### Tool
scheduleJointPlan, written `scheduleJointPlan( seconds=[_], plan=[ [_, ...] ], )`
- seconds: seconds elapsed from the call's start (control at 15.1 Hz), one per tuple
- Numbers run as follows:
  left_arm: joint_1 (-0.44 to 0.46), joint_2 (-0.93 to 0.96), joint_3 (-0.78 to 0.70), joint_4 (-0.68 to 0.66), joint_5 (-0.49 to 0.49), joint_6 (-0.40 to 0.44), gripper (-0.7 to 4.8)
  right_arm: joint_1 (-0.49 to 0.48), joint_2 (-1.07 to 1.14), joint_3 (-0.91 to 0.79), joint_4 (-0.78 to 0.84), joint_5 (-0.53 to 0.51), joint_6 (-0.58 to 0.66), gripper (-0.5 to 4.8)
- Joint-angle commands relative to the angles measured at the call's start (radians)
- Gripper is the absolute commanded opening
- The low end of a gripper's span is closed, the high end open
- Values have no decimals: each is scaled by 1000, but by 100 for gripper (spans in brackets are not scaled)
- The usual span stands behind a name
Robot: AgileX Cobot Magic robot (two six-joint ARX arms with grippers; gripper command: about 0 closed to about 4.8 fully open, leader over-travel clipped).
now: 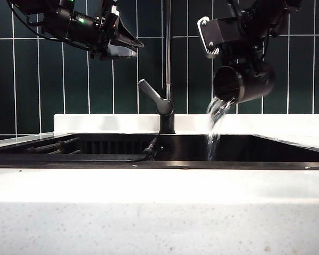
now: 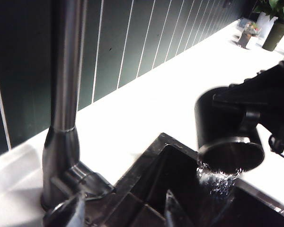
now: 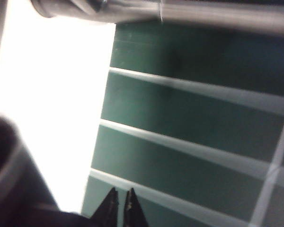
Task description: Pick up the mug next to the sink, go to the faucet to get some water, pour the water into the sink, and finally put the mug back to its place.
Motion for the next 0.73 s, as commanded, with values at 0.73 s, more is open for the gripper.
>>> scheduleJointPlan(
  seconds=[0.73],
  plan=[
    [-34, -254, 1, -352, -399, 123, -6, 40, -35, 9, 57, -2, -50, 22]
  ],
)
